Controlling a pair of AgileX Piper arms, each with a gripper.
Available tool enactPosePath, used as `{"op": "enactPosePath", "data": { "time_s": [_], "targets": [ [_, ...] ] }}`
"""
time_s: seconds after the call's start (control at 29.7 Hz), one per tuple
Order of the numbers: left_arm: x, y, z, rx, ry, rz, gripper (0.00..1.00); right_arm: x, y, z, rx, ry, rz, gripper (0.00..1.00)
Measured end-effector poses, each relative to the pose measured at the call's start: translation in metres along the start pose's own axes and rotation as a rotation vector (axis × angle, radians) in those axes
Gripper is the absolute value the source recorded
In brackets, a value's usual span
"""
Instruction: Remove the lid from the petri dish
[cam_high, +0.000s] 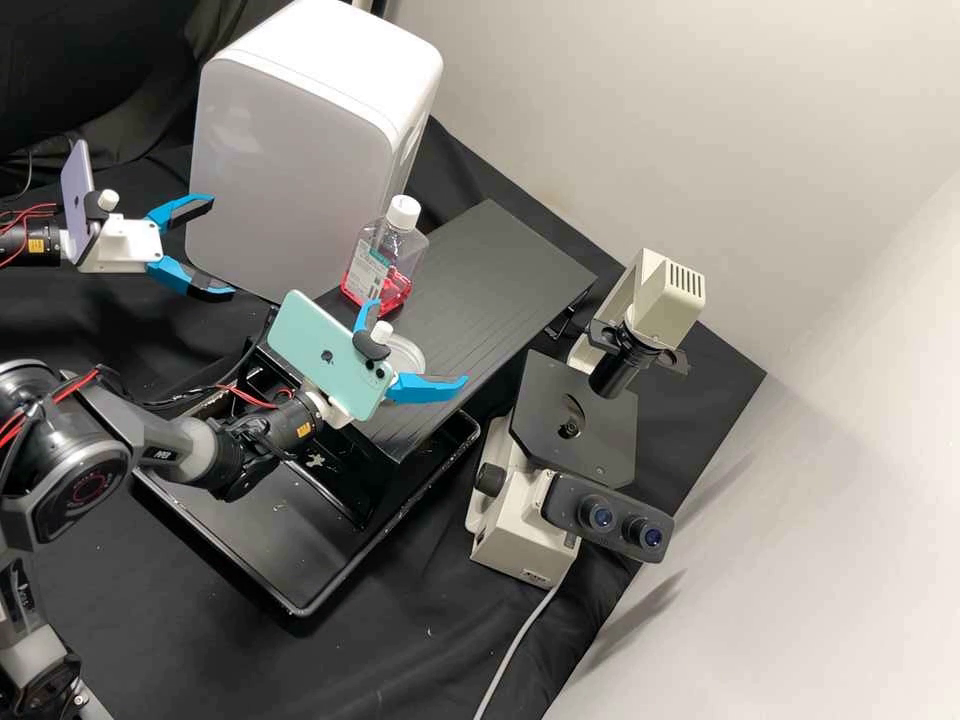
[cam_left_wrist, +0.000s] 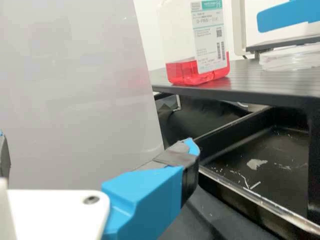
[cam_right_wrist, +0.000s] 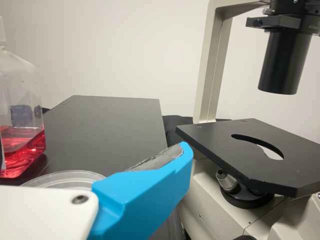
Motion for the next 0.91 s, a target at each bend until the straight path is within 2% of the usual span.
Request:
{"op": "enactPosePath", "data": {
  "time_s": [0.3, 0.47, 0.77, 0.91],
  "targets": [
    [0.001, 0.0022, -0.005, 0.002, 0.013, 0.009, 1.00, 0.000, 0.000, 0.000, 0.000, 0.000, 0.000, 1.00],
    [-0.003, 0.0050, -0.002, 0.023, -0.028, 0.008, 1.00, 0.000, 0.000, 0.000, 0.000, 0.000, 0.000, 1.00],
    [-0.016, 0.0008, 0.005, 0.041, -0.071, -0.022, 1.00, 0.000, 0.000, 0.000, 0.000, 0.000, 0.000, 1.00],
    [-0.023, -0.0002, 0.008, 0.043, -0.083, -0.034, 1.00, 0.000, 0.000, 0.000, 0.000, 0.000, 0.000, 1.00]
  ]
}}
